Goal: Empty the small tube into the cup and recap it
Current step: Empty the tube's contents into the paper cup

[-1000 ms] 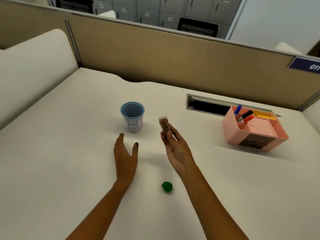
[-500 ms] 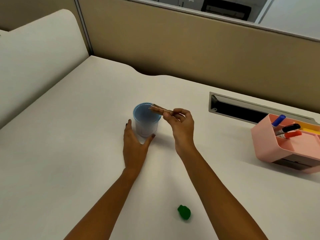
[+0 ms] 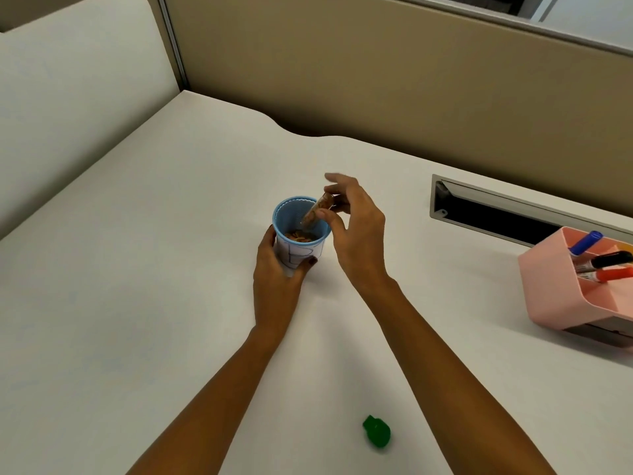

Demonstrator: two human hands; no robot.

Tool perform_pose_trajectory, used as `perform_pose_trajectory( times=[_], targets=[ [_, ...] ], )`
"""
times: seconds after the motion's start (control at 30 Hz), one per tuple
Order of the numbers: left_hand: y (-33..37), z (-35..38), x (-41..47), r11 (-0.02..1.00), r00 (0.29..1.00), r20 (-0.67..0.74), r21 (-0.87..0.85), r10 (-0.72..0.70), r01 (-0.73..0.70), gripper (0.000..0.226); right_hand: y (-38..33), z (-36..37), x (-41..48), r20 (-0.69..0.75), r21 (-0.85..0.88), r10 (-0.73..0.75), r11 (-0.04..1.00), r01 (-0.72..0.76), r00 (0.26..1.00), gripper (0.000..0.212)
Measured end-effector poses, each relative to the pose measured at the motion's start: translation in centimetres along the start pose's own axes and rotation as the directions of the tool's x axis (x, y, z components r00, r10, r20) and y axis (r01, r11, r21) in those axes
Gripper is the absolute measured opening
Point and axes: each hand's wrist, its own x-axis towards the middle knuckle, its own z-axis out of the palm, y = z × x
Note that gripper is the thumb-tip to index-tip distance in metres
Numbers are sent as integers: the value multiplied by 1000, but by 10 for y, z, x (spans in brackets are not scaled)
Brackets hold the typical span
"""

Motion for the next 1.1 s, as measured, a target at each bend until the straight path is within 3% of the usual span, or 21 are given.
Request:
perform_pose_trajectory(
  times=[0.13,0.3,0.43,0.57,0.7,0.93,1.03,1.1],
  targets=[
    [-3,0,1,1000,1000,0,9,-7,7,74,1,3,-1,24,71,43,996,-44,999,50],
    [-3,0,0,1000,1000,7,-6,-14,14,80,2,4,-3,22,8,-39,999,39,999,44],
    [-5,-1,-1,1000,1000,4,-1,-12,12,77,6,4,-3,51,-125,-134,982,140,990,25],
    [-3,0,-1,1000,1000,10,-1,-14,14,80,4,4,-3,18,-7,-73,997,73,997,37],
    [-2,0,-1,1000,1000,9,8,-10,10,78,6,5,-4,5,-119,-168,979,167,986,26],
    [1,-1,-2,1000,1000,9,13,-9,9,72,3,3,-5,-90,-4,-53,999,53,994,36],
    [3,-3,-2,1000,1000,10,3,-18,18,72,-3,-3,-9,-195,196,122,977,-83,973,42],
    [3,-4,-4,1000,1000,8,-8,-14,14,75,-6,-11,-12,-224,386,286,904,-185,931,44]
  ],
)
